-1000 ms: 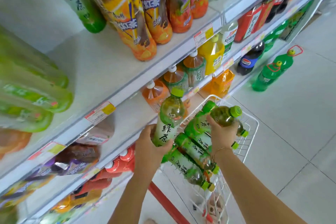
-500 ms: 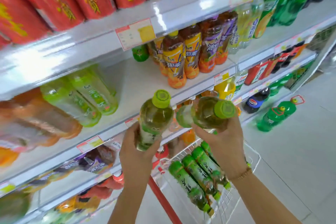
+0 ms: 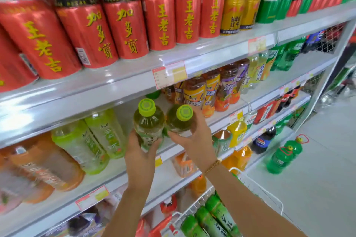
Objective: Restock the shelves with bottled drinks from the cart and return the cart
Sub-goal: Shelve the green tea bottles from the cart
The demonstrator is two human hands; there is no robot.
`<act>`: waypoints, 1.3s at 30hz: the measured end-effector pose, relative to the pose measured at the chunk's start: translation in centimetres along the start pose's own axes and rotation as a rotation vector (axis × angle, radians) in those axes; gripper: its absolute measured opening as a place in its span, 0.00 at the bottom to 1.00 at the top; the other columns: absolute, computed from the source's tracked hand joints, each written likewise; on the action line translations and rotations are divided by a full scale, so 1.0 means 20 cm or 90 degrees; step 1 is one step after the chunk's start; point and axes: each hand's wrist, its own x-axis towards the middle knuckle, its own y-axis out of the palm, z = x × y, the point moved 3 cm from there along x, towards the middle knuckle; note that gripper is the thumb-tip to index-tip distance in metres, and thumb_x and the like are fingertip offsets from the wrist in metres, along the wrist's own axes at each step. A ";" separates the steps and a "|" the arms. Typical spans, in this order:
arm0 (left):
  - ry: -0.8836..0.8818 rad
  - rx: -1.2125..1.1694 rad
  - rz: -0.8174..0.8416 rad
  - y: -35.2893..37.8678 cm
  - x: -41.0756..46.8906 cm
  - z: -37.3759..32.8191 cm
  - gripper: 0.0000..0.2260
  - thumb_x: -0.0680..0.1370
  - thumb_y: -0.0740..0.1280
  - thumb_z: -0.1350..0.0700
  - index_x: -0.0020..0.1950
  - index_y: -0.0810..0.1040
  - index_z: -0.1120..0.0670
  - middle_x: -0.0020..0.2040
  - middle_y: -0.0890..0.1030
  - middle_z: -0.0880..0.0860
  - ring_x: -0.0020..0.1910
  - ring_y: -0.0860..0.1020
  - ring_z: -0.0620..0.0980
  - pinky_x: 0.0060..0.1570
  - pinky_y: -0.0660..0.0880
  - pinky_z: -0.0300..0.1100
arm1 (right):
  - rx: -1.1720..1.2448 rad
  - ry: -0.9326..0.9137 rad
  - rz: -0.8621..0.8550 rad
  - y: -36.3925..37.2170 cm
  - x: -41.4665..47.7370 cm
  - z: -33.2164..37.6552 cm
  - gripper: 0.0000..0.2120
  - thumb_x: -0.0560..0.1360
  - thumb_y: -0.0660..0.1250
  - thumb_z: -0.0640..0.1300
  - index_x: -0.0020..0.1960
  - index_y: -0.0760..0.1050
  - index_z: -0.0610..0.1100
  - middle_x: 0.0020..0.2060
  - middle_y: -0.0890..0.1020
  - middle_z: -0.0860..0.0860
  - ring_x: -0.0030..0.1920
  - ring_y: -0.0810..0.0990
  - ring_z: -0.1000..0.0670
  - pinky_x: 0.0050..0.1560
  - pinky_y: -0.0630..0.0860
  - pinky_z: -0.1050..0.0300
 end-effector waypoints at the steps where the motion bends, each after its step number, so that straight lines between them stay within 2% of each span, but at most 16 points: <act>1: 0.002 0.009 -0.003 0.01 0.02 0.02 0.21 0.71 0.74 0.58 0.59 0.71 0.60 0.52 0.81 0.55 0.51 0.79 0.52 0.48 0.72 0.39 | -0.012 -0.005 0.003 0.01 0.03 -0.03 0.32 0.64 0.78 0.37 0.64 0.69 0.45 0.57 0.78 0.51 0.58 0.77 0.52 0.60 0.75 0.50; 4: 0.004 0.029 -0.015 0.03 0.07 0.07 0.21 0.71 0.73 0.60 0.61 0.72 0.62 0.54 0.81 0.57 0.53 0.79 0.55 0.52 0.74 0.44 | -0.063 -0.008 0.002 0.05 0.11 -0.08 0.34 0.63 0.79 0.40 0.65 0.69 0.45 0.57 0.79 0.52 0.57 0.78 0.53 0.60 0.75 0.51; 6: 0.011 0.037 -0.024 0.03 0.08 0.09 0.22 0.71 0.73 0.60 0.63 0.72 0.60 0.55 0.81 0.55 0.54 0.78 0.53 0.53 0.73 0.43 | -0.110 -0.022 0.010 0.07 0.17 -0.09 0.36 0.62 0.79 0.43 0.66 0.67 0.46 0.57 0.78 0.52 0.57 0.78 0.53 0.59 0.75 0.53; 9: 0.009 0.083 -0.027 0.05 0.12 0.09 0.20 0.72 0.72 0.58 0.63 0.73 0.59 0.53 0.80 0.55 0.49 0.77 0.52 0.47 0.70 0.40 | -0.163 -0.029 0.044 0.11 0.28 -0.09 0.37 0.64 0.78 0.45 0.68 0.65 0.45 0.55 0.79 0.53 0.53 0.78 0.56 0.56 0.75 0.63; 11: -0.014 0.118 -0.026 0.06 0.16 0.10 0.21 0.74 0.71 0.54 0.63 0.72 0.59 0.52 0.80 0.56 0.48 0.77 0.55 0.45 0.71 0.43 | -0.181 -0.017 0.061 0.16 0.32 -0.11 0.34 0.66 0.76 0.46 0.67 0.66 0.45 0.53 0.80 0.53 0.49 0.78 0.58 0.50 0.74 0.67; 13: -0.044 0.146 -0.025 0.07 0.20 0.12 0.22 0.74 0.69 0.50 0.62 0.71 0.60 0.50 0.80 0.59 0.47 0.78 0.59 0.43 0.74 0.48 | -0.174 -0.007 0.061 0.21 0.34 -0.13 0.31 0.67 0.75 0.46 0.66 0.67 0.43 0.53 0.81 0.51 0.50 0.79 0.56 0.50 0.75 0.65; 17: -0.090 0.198 -0.051 0.08 0.27 0.13 0.23 0.75 0.69 0.48 0.59 0.71 0.65 0.44 0.78 0.63 0.42 0.77 0.62 0.35 0.66 0.44 | -0.145 -0.004 0.018 0.27 0.32 -0.18 0.31 0.69 0.73 0.48 0.69 0.66 0.44 0.56 0.80 0.51 0.55 0.78 0.55 0.54 0.73 0.68; 19: -0.112 0.228 -0.051 0.10 0.26 0.14 0.23 0.74 0.69 0.48 0.59 0.72 0.65 0.45 0.78 0.63 0.43 0.77 0.63 0.36 0.67 0.45 | -0.169 0.019 0.003 0.27 0.25 -0.24 0.32 0.72 0.70 0.51 0.73 0.62 0.47 0.60 0.76 0.49 0.58 0.74 0.53 0.56 0.69 0.68; 22: -0.150 0.184 -0.038 0.14 0.21 0.21 0.21 0.73 0.71 0.51 0.59 0.73 0.62 0.48 0.79 0.61 0.47 0.78 0.61 0.41 0.70 0.44 | -0.258 0.085 0.035 0.26 0.15 -0.36 0.33 0.76 0.65 0.51 0.76 0.55 0.49 0.62 0.69 0.43 0.58 0.70 0.46 0.55 0.65 0.64; 26: -0.165 0.178 -0.059 0.16 0.23 0.25 0.21 0.74 0.70 0.51 0.62 0.71 0.60 0.53 0.80 0.58 0.50 0.78 0.58 0.50 0.76 0.49 | -0.351 0.102 0.079 0.28 0.25 -0.41 0.29 0.75 0.67 0.48 0.71 0.61 0.41 0.57 0.74 0.41 0.56 0.74 0.42 0.49 0.68 0.57; 30: -0.230 0.237 -0.061 0.19 0.34 0.28 0.23 0.77 0.66 0.51 0.65 0.67 0.64 0.54 0.78 0.63 0.53 0.77 0.62 0.50 0.75 0.51 | -0.299 0.104 0.124 0.36 0.40 -0.42 0.23 0.75 0.67 0.44 0.66 0.62 0.38 0.52 0.79 0.41 0.52 0.78 0.42 0.42 0.68 0.59; 33: -0.238 0.276 -0.069 0.24 0.43 0.30 0.26 0.78 0.63 0.50 0.68 0.61 0.65 0.61 0.74 0.66 0.58 0.75 0.64 0.56 0.74 0.54 | -0.293 0.100 0.146 0.43 0.51 -0.48 0.25 0.76 0.66 0.44 0.68 0.62 0.38 0.54 0.79 0.40 0.55 0.77 0.41 0.50 0.74 0.53; 35: -0.242 0.323 -0.063 0.27 0.49 0.31 0.25 0.80 0.60 0.51 0.69 0.59 0.66 0.63 0.73 0.66 0.60 0.74 0.63 0.57 0.73 0.51 | -0.304 0.085 0.148 0.47 0.57 -0.54 0.28 0.75 0.66 0.45 0.71 0.61 0.40 0.59 0.78 0.40 0.59 0.76 0.41 0.57 0.73 0.50; 39: -0.270 0.352 -0.042 0.31 0.54 0.30 0.24 0.81 0.57 0.54 0.70 0.57 0.68 0.64 0.71 0.65 0.63 0.72 0.61 0.57 0.68 0.45 | -0.385 0.059 0.163 0.50 0.61 -0.64 0.31 0.76 0.65 0.46 0.75 0.56 0.44 0.64 0.74 0.40 0.63 0.73 0.42 0.61 0.71 0.50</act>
